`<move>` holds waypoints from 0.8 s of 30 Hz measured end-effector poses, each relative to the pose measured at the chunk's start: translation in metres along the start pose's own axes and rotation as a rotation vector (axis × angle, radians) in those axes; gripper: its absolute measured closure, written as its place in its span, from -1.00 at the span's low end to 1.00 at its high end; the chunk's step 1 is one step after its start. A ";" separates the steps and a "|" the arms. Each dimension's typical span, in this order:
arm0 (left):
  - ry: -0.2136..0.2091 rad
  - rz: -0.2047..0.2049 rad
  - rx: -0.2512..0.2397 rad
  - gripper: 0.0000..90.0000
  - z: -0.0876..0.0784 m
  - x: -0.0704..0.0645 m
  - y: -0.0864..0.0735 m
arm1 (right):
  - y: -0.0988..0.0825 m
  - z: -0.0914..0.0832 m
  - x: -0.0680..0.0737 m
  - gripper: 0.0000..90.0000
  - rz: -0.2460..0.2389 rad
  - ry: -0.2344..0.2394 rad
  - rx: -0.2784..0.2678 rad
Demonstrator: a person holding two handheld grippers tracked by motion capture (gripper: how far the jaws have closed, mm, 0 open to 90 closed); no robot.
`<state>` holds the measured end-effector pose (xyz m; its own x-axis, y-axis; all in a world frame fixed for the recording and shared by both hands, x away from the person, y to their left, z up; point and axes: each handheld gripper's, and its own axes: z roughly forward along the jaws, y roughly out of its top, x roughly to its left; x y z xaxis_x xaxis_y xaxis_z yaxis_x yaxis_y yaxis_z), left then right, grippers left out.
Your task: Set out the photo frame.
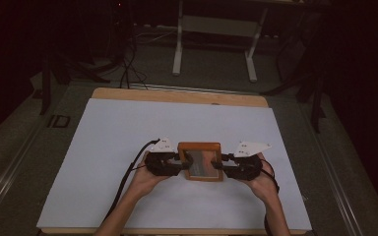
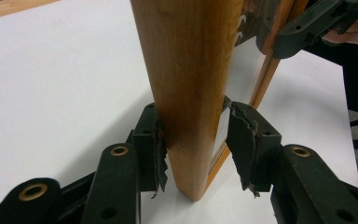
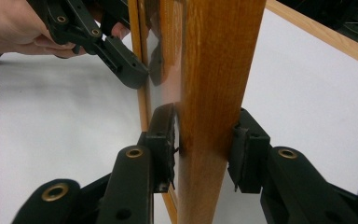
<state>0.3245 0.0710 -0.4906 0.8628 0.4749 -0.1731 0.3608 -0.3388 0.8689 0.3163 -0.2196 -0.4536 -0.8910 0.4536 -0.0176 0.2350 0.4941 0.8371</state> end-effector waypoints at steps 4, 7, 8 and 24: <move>-0.003 -0.005 0.000 0.30 -0.001 0.000 0.000 | -0.001 0.000 -0.001 0.44 0.008 0.007 -0.003; 0.002 -0.003 0.001 0.31 -0.002 0.000 0.001 | -0.001 0.000 -0.001 0.45 0.003 0.008 0.001; 0.005 -0.003 0.003 0.31 -0.003 0.000 0.001 | 0.000 0.000 0.000 0.45 0.000 0.009 0.000; 0.025 -0.058 -0.038 0.30 -0.029 0.001 0.002 | 0.013 0.009 0.004 0.44 0.028 0.041 -0.060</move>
<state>0.3159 0.0948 -0.4755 0.8315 0.5134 -0.2122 0.3959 -0.2796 0.8747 0.3187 -0.2049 -0.4479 -0.8998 0.4354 0.0272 0.2373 0.4361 0.8681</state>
